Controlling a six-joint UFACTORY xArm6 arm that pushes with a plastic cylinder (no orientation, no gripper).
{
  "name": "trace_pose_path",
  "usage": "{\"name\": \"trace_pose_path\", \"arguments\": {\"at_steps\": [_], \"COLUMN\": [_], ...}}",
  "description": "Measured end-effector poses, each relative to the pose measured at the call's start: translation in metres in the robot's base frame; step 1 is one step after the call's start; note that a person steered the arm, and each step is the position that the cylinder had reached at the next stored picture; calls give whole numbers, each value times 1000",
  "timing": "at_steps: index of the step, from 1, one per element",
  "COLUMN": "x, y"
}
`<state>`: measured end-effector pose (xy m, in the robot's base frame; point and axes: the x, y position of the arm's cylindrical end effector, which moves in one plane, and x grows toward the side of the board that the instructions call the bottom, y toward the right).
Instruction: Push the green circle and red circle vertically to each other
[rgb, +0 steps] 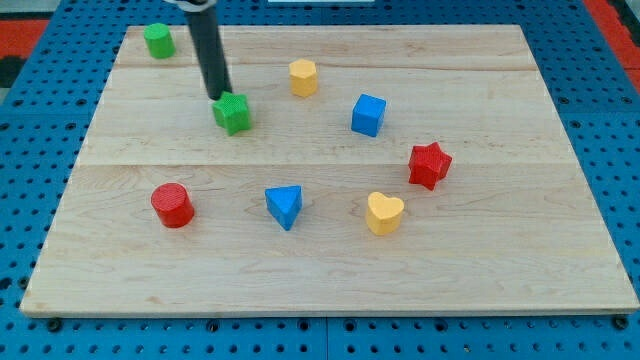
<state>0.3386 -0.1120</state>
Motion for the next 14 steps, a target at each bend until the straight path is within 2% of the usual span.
{"name": "trace_pose_path", "arguments": {"at_steps": [1,2,3,4,5,6,8,9,10,11,12,13,14], "x": [-14,-74,-122,-147,-144,-107,5,3,-42,-41,-40,-8,-23], "y": [-29,-76,-73,-80,-157,-128,-33,-21,-38,-99,-125,-128,-121]}}
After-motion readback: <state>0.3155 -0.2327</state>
